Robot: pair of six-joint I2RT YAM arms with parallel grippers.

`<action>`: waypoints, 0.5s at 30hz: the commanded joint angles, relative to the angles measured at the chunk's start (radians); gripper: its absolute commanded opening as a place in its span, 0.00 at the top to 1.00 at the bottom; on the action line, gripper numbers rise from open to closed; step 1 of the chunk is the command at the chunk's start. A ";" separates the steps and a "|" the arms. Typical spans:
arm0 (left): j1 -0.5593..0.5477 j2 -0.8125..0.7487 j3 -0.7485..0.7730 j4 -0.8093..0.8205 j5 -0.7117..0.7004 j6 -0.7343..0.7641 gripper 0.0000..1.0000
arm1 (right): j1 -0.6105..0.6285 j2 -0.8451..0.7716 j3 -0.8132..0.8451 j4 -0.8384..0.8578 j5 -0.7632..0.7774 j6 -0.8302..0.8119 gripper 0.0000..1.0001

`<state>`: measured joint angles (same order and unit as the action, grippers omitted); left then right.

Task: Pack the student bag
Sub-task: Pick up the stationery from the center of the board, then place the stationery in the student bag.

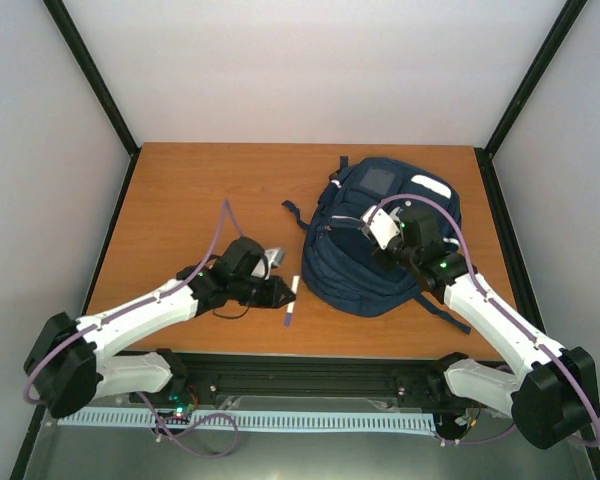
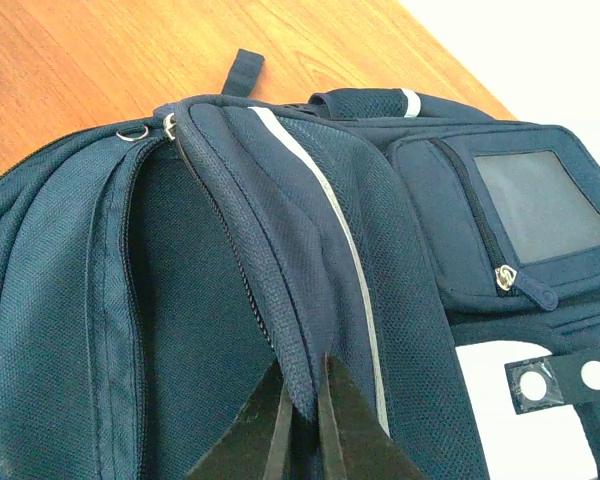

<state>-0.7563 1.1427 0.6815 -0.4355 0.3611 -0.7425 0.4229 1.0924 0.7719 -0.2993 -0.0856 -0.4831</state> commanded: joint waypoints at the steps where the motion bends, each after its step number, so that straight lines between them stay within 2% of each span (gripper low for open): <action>1: -0.065 0.097 0.129 0.204 0.113 0.050 0.94 | -0.013 -0.037 -0.008 0.041 -0.022 0.017 0.97; 6: -0.090 0.260 0.245 0.339 0.162 -0.016 0.96 | -0.013 -0.056 -0.003 0.028 -0.047 0.033 0.97; 12: -0.090 0.445 0.414 0.345 0.180 -0.060 0.97 | -0.013 -0.060 0.001 0.028 -0.044 0.035 0.97; 15: -0.091 0.521 0.502 0.304 0.127 -0.119 0.99 | -0.020 -0.063 0.000 0.029 -0.039 0.037 0.97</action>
<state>-0.8371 1.5990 1.0668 -0.1417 0.5133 -0.7845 0.4191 1.0664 0.7673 -0.3119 -0.1062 -0.4652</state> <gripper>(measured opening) 0.117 0.039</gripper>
